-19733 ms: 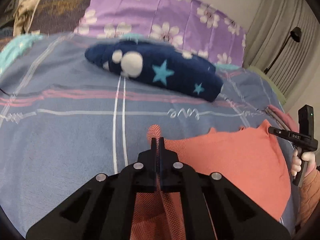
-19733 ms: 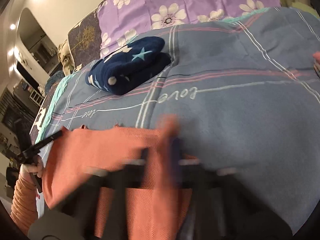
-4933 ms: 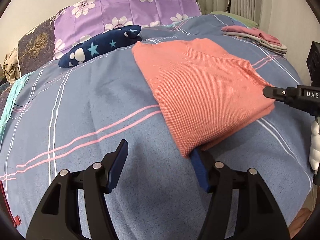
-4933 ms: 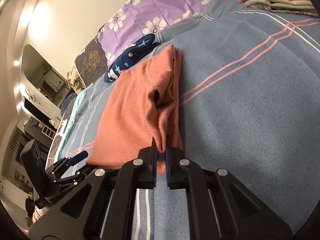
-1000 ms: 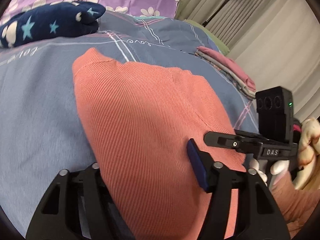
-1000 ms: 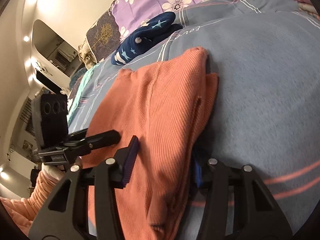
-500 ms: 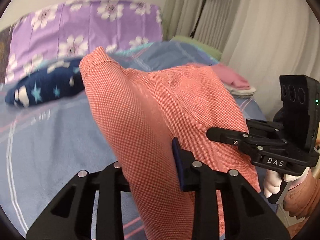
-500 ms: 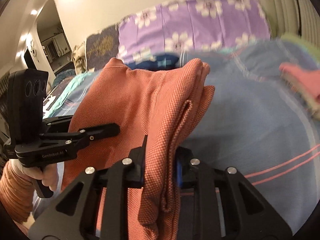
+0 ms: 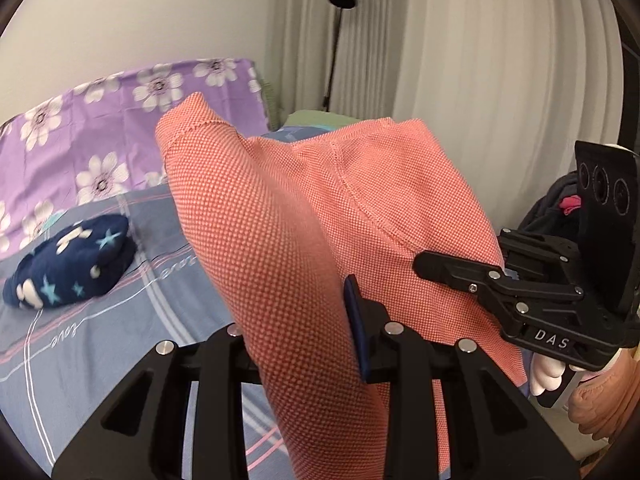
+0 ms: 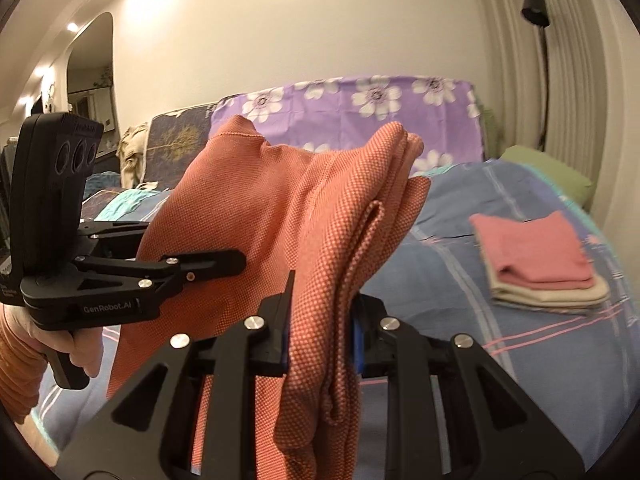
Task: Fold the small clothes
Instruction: 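Grasp the folded shirt with the right gripper while the left gripper pinches it, lift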
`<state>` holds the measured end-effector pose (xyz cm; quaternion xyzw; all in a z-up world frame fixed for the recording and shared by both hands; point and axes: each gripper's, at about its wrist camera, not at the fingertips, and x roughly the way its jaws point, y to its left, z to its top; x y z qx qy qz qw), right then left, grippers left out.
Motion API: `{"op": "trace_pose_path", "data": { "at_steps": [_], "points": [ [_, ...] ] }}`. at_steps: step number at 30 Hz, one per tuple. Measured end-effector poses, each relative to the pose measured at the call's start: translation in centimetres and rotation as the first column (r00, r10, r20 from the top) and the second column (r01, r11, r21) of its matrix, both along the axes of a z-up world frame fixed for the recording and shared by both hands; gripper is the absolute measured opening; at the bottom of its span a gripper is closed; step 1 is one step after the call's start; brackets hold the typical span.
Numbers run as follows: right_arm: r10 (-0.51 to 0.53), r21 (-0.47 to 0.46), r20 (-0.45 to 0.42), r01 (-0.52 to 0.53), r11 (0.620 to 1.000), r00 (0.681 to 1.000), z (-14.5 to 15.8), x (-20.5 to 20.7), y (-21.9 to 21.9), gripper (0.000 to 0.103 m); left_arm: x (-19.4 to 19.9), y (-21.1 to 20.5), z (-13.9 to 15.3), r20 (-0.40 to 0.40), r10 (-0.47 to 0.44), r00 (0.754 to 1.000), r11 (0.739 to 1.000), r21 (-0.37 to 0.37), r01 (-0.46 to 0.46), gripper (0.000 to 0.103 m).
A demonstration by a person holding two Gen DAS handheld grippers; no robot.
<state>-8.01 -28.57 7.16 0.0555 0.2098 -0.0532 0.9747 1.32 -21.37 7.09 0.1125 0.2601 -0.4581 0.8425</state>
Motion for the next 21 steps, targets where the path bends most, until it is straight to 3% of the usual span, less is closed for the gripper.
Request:
{"op": "trace_pose_path", "data": {
  "at_steps": [11, 21],
  "points": [
    [-0.115, -0.034, -0.003, 0.115, 0.993, 0.993, 0.1, -2.8, -6.5, 0.022, -0.8, -8.6, 0.6, -0.005, -0.1, 0.995, 0.994, 0.042, 0.1, 0.03],
    [-0.169, -0.04, 0.027, 0.17, 0.985, 0.985, 1.9, -1.9, -17.0, 0.021, 2.6, -18.0, 2.3, 0.009, -0.133, 0.991, 0.991, 0.033, 0.133, 0.03]
  ]
}}
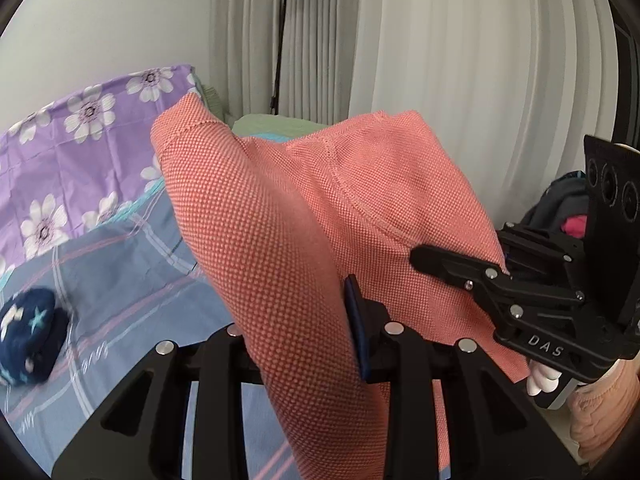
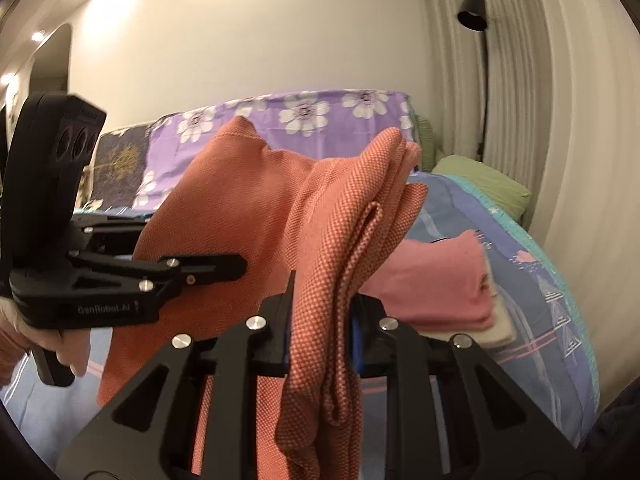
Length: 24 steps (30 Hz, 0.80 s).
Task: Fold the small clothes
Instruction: 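Grasp the folded shirt with the right gripper while the left gripper pinches it, lift, then lower the folded shirt onto the clothes stack and open both grippers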
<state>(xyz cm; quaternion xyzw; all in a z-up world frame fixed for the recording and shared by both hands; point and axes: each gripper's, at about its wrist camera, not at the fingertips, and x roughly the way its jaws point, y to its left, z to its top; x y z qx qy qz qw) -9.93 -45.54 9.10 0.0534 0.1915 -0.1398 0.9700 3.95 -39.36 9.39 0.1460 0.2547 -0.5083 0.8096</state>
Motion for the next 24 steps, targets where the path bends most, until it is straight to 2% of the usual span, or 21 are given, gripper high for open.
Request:
{"op": "trace_pose_path", "data": {
  "at_steps": [7, 11, 19, 24],
  "points": [
    [-0.109, -0.069, 0.001, 0.109, 0.992, 0.994, 2.3, 3.2, -6.8, 0.021, 4.2, -7.0, 1.5, 0.008, 0.003, 1.0, 0.999, -0.035, -0.003, 0.03],
    [-0.155, -0.119, -0.03, 0.151, 0.981, 0.987, 2.3, 5.4, -10.4, 0.02, 5.9, -10.5, 1.3, 0.029, 0.008, 1.0, 1.0, 0.012, -0.009, 0.031],
    [-0.21, -0.093, -0.073, 0.203, 0.975, 0.975, 1.1, 8.2, -16.0, 0.02, 8.7, -14.8, -0.1, 0.016, -0.01, 1.0, 0.999, 0.039, 0.01, 0.031],
    [-0.205, -0.044, -0.091, 0.202, 0.978, 0.975, 0.1, 9.9, -18.3, 0.02, 10.7, -16.8, -1.5, 0.017, 0.015, 1.0, 0.998, 0.066, -0.016, 0.031]
  ]
}}
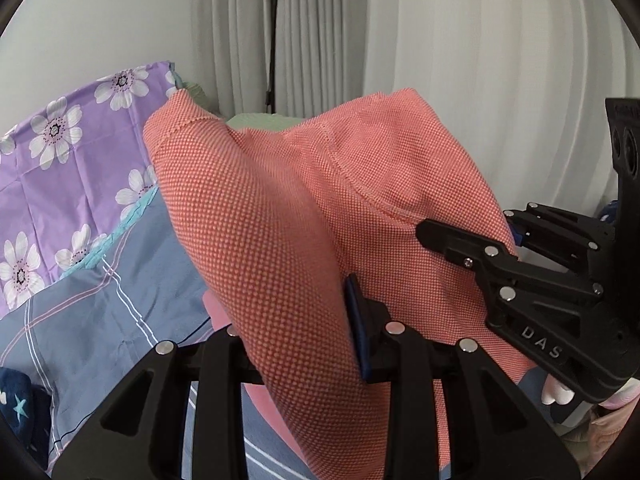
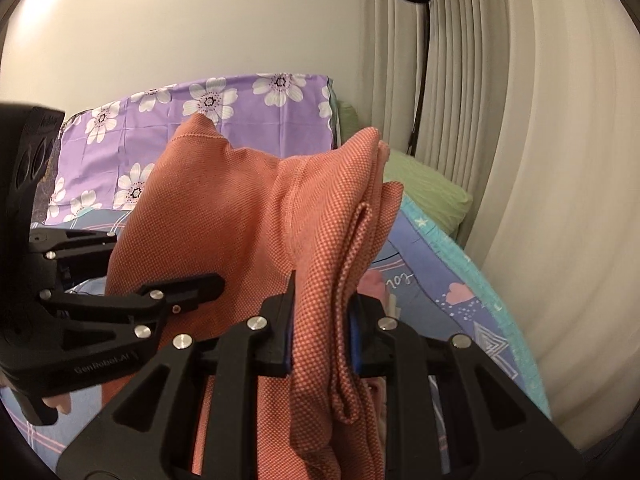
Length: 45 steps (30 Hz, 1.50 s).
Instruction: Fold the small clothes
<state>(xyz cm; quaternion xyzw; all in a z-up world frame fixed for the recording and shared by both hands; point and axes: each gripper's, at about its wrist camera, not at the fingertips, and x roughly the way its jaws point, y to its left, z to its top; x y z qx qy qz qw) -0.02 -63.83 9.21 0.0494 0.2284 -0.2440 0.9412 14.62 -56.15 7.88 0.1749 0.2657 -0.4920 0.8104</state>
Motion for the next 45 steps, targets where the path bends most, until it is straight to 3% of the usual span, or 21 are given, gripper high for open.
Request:
{"op": "trace_pose_path", "data": {
  "at_steps": [2, 5, 6, 7, 9, 13, 16, 19, 22, 24, 27, 31, 35, 36, 38, 41, 45],
  "points": [
    [0.01, 0.021, 0.003, -0.01, 1.0, 1.0, -0.6, 1.0, -1.0, 0.02, 1.0, -0.5, -0.6, -0.015, 0.025, 1.0, 1.0, 0.004, -0.025, 0.033],
    [0.021, 0.014, -0.014, -0.021, 1.0, 1.0, -1.8, 2.6, -2.0, 0.023, 2.6, -1.1, -2.1, -0.029, 0.088, 0.996, 0.996, 0.038, -0.087, 0.044],
    [0.005, 0.002, -0.027, -0.005, 1.0, 1.0, -2.4, 3.1, -2.5, 0.037, 3.0, -1.4, -2.9, -0.03, 0.105, 0.994, 0.992, 0.068, -0.103, 0.046],
    [-0.061, -0.02, -0.061, 0.06, 0.998, 0.996, -3.5, 3.8, -3.1, 0.044, 3.2, -1.5, -3.9, -0.028, 0.118, 0.993, 0.988, 0.099, -0.114, 0.047],
    [-0.164, -0.037, -0.09, 0.161, 0.986, 0.982, -5.0, 3.8, -3.9, 0.046, 3.3, -1.2, -5.7, -0.031, 0.135, 0.99, 0.981, 0.145, -0.129, 0.048],
    [-0.207, 0.17, -0.177, 0.237, 0.957, 0.962, -10.8, 2.6, -6.3, 0.046, 2.8, 0.0, -9.0, 0.016, 0.119, 0.993, 0.976, 0.18, -0.12, 0.062],
    [-0.233, 0.265, -0.092, 0.249, 0.931, 0.968, -12.7, 0.5, -6.4, 0.046, 2.1, 0.6, -10.0, 0.029, 0.103, 0.994, 0.983, 0.153, -0.106, 0.063],
    [-0.259, 0.215, -0.084, 0.271, 0.938, 0.962, -13.2, 0.5, -5.5, 0.046, 1.5, 0.7, -10.4, 0.073, 0.094, 0.993, 0.983, 0.151, -0.104, 0.063],
    [-0.304, 0.047, -0.135, 0.312, 0.949, 0.943, -13.2, 1.8, -3.5, 0.048, 1.4, 0.9, -10.2, 0.079, 0.114, 0.99, 0.982, 0.141, -0.125, 0.062],
    [-0.313, 0.003, -0.15, 0.317, 0.948, 0.938, -12.8, 2.1, -3.1, 0.048, 0.8, 1.8, -9.4, 0.075, 0.124, 0.989, 0.984, 0.122, -0.132, 0.062],
    [-0.268, 0.055, -0.122, 0.276, 0.96, 0.956, -10.8, -0.2, -2.5, 0.046, -0.6, 4.4, -8.2, 0.046, 0.097, 0.994, 0.991, 0.092, -0.101, 0.063],
    [-0.257, 0.11, -0.026, 0.259, 0.96, 0.966, -7.9, -5.8, 0.8, 0.05, -3.5, 8.0, -7.1, 0.089, 0.076, 0.993, 0.995, 0.051, -0.08, 0.074],
    [-0.23, 0.127, 0.023, 0.225, 0.966, 0.973, -6.3, -9.3, 5.8, 0.085, -5.6, 11.3, -5.8, 0.06, 0.071, 0.996, 0.997, -0.021, -0.07, 0.086],
    [-0.238, 0.122, 0.039, 0.231, 0.965, 0.971, -6.0, -10.3, 7.6, 0.093, -6.3, 12.2, -5.4, 0.051, 0.069, 0.996, 0.997, -0.043, -0.067, 0.093],
    [-0.251, 0.105, 0.071, 0.243, 0.964, 0.965, -5.4, -11.9, 10.1, 0.101, -7.4, 13.9, -4.6, 0.051, 0.063, 0.997, 0.995, -0.078, -0.059, 0.098],
    [-0.26, 0.03, 0.128, 0.259, 0.965, 0.957, -4.3, -14.2, 14.3, 0.101, -9.4, 16.2, -3.5, 0.086, 0.071, 0.994, 0.992, -0.112, -0.061, 0.101],
    [-0.255, -0.052, 0.1, 0.261, 0.964, 0.962, -3.2, -15.2, 18.2, 0.101, -11.6, 18.9, -2.0, 0.104, 0.082, 0.991, 0.989, -0.135, -0.067, 0.101]
  ]
}}
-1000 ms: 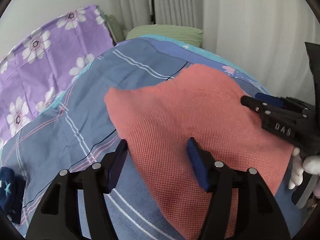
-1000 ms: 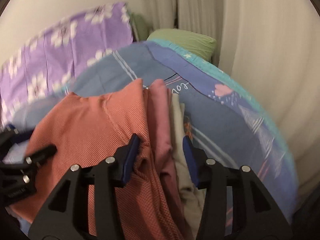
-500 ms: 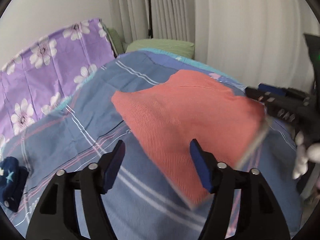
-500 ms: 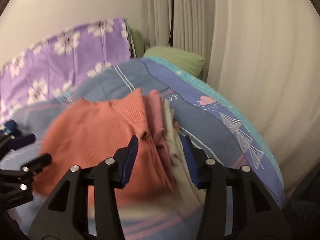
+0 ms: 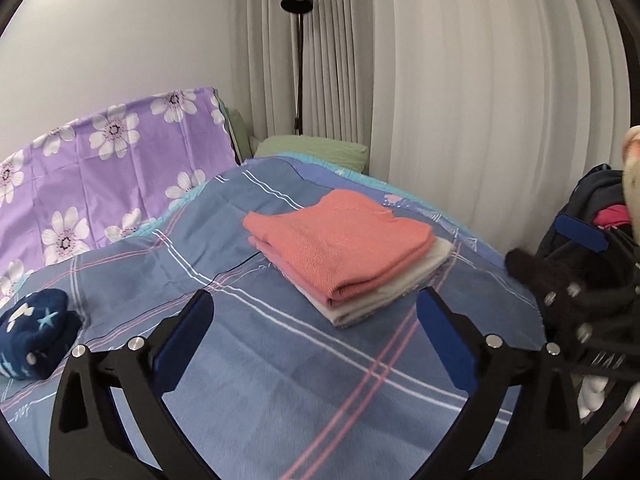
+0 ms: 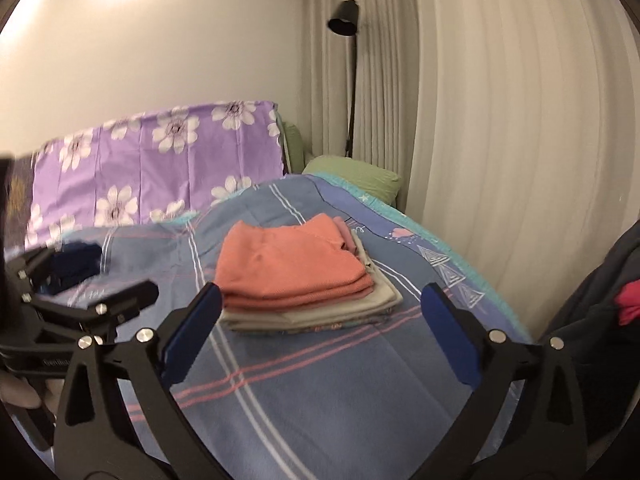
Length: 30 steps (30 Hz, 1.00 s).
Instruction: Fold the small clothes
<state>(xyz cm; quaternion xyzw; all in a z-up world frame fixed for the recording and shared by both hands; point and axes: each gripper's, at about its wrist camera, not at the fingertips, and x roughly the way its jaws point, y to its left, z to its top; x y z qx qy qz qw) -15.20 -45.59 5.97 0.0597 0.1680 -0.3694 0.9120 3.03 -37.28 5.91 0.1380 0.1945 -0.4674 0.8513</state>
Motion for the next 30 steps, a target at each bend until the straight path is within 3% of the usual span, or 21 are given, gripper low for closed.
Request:
{"op": "trace_pose_path", "data": {
  "at_steps": [5, 12, 22, 30],
  "points": [
    [-0.038, -0.039, 0.024, 0.039, 0.999, 0.999, 1.7, -2.1, 3.7, 0.101, -1.9, 3.5, 1.5, 0.035, 0.033, 0.999, 0.999, -0.032, -0.032, 0.102],
    [-0.063, 0.011, 0.004, 0.063, 0.998, 0.998, 1.8, -3.6, 6.3, 0.101, -4.0, 7.9, 2.1, 0.071, 0.121, 0.99, 0.993, -0.024, -0.12, 0.102],
    [-0.078, 0.015, -0.014, 0.078, 0.997, 0.997, 1.7, -4.8, 11.2, 0.101, -6.6, 14.4, 2.5, 0.113, 0.112, 0.987, 0.993, -0.053, -0.107, 0.102],
    [-0.078, 0.044, -0.021, 0.079, 0.996, 0.997, 2.1, -5.2, 14.4, 0.101, -7.8, 17.7, 2.5, 0.085, 0.088, 0.992, 0.993, -0.088, -0.081, 0.102]
  ]
}}
